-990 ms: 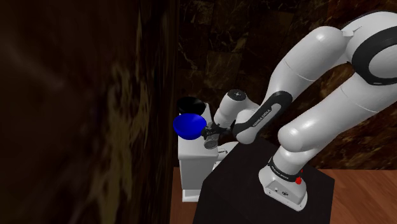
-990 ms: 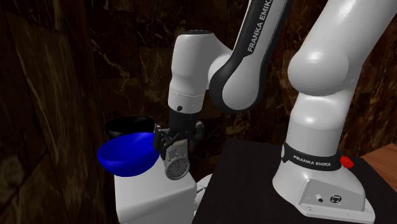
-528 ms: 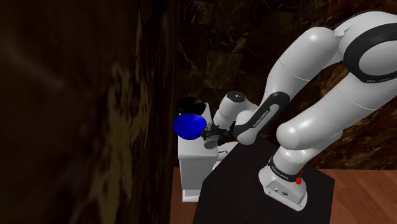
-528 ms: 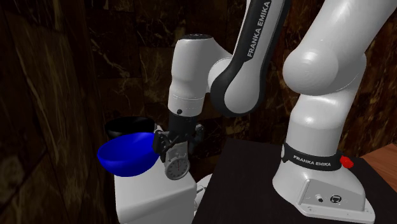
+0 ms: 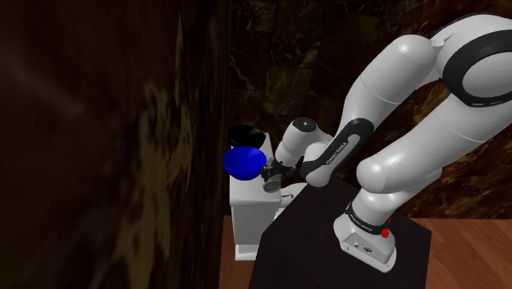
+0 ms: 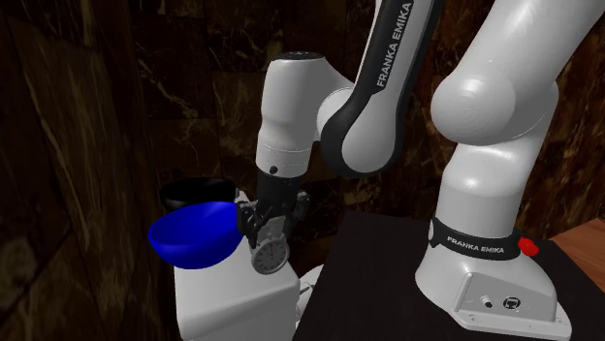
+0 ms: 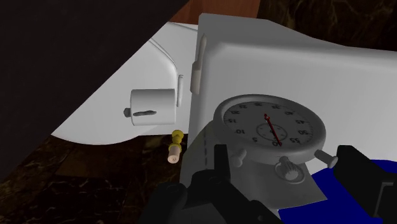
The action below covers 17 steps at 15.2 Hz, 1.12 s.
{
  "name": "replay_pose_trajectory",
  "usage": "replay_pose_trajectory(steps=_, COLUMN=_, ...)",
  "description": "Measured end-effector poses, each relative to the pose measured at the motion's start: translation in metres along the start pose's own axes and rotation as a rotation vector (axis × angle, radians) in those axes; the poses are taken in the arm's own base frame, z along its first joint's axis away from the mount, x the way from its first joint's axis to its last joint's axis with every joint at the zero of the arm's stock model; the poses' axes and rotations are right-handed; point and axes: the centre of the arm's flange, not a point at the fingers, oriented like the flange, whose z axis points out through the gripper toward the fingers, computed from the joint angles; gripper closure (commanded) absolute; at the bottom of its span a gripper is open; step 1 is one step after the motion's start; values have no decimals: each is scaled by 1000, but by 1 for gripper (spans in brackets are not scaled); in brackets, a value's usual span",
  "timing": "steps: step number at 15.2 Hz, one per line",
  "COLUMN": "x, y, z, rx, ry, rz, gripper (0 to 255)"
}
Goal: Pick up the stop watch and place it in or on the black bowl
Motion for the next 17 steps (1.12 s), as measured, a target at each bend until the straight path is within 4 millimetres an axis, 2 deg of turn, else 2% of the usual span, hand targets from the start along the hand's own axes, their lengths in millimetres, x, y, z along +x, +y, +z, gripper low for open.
replay_pose_trajectory(steps=4, x=1, y=0, z=-2, rx=-1, ry=0, rz=0, gripper=255)
replay_pose_trajectory(steps=17, x=18, y=-5, z=-67, rx=0, ry=1, rz=0, gripper=255)
